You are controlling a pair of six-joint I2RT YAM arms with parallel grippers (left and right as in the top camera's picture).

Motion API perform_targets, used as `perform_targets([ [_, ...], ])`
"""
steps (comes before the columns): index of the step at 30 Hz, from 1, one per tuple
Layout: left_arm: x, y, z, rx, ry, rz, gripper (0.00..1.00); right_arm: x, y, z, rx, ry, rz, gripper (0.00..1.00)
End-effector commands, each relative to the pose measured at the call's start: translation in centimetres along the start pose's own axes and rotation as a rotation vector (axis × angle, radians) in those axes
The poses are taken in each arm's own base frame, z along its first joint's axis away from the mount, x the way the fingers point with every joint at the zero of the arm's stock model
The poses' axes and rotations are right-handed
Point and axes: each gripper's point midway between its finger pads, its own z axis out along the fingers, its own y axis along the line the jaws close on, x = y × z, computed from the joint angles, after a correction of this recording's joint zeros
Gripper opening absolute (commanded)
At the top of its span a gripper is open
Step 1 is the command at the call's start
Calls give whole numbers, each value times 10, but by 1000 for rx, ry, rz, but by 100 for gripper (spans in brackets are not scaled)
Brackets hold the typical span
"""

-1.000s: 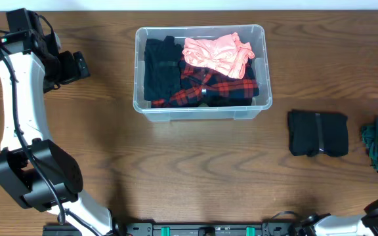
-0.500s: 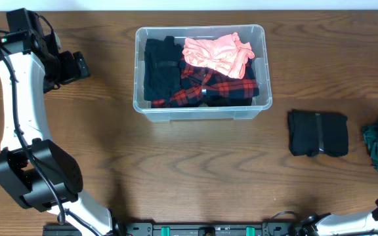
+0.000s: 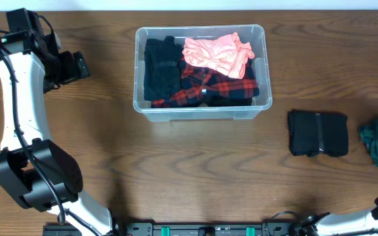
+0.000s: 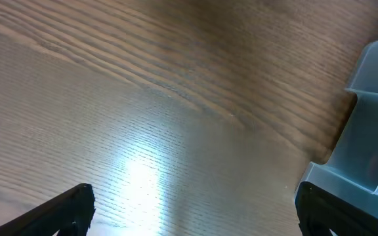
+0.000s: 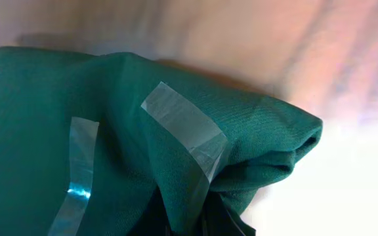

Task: Pack container
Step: 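Grasp the green garment at the right table edge with the right gripper, then carry the green garment with the right gripper into the bin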

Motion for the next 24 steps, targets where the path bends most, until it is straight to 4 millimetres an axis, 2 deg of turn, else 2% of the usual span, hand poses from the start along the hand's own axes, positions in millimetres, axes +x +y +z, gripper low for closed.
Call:
perform_targets([
  [1,2,1,1,-2,5,0,98,10,48,-8,-147,54,-71,1],
  [6,2,1,1,-2,5,0,98,0,110,-57,-281,4,-170,1],
  [10,2,1,1,-2,5,0,98,-4,162,-118,-430,-65,-263,1],
  [14,2,1,1,-2,5,0,98,2,202,-180,-595,-116,-344,1],
  [19,2,1,1,-2,5,0,98,33,240,-250,-787,-144,-461,1],
  [24,2,1,1,-2,5,0,98,86,270,-311,-989,-106,-588,1],
])
